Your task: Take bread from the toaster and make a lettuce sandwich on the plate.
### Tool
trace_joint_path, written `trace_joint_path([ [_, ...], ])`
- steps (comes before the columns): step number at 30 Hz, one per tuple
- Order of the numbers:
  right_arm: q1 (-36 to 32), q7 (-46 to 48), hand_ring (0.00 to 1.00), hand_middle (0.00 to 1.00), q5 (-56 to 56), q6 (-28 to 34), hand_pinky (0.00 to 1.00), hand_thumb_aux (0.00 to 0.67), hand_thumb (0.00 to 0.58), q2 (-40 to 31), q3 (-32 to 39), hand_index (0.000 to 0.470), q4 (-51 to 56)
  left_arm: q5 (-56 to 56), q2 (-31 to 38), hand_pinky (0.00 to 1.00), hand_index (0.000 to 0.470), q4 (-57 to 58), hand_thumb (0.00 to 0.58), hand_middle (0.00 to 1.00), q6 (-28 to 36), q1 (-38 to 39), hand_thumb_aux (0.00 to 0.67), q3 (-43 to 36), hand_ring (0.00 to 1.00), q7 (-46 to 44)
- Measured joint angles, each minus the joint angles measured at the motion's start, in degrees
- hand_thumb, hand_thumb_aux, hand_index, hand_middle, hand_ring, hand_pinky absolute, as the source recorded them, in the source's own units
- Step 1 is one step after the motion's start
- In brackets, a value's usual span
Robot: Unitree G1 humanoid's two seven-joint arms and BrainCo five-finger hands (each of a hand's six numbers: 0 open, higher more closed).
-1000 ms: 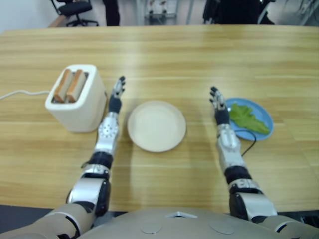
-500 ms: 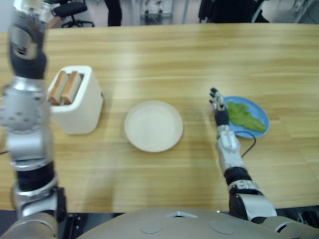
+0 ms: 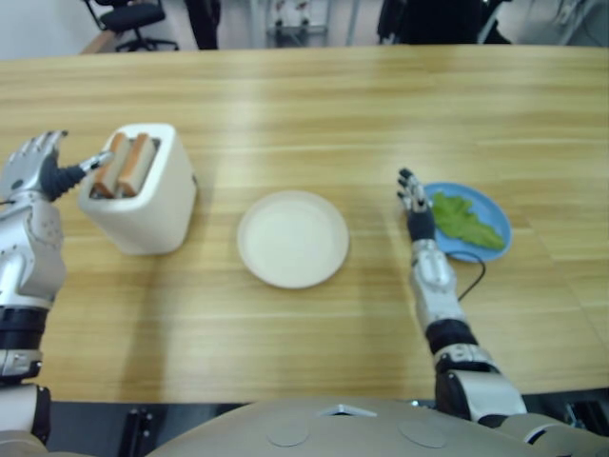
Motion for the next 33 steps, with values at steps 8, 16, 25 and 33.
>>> trace_joint_path([
  [8,0.9,0.0,0.00,0.00,0.0,0.1,0.00,0.000,0.000,0.0,0.0,0.000,-0.1,4.0,0.0,0.00,0.000,-0.3,0.000,0.00,4.2,-0.4,0.000,-4.2,0.00,-1.4],
  [16,1.0,-0.1,0.00,0.00,0.0,0.4,0.00,0.000,0.000,0.0,0.0,0.000,-0.1,6.8,0.0,0.00,0.000,-1.4,0.000,0.00,5.1,0.3,0.000,-7.5,0.00,-3.7],
  [25,1.6,0.0,0.00,0.00,0.1,1.1,0.00,0.000,0.000,0.0,-0.1,0.000,-0.5,8.1,-0.3,0.00,0.460,-1.7,0.580,0.00,5.9,1.1,0.670,-9.1,0.00,-5.7],
  [33,1.9,0.0,0.00,0.00,0.1,1.3,0.00,0.000,0.000,0.0,-0.1,0.000,-0.7,6.0,-2.4,0.36,0.460,-2.8,0.580,0.36,5.7,0.6,0.670,-5.7,0.36,-2.2],
])
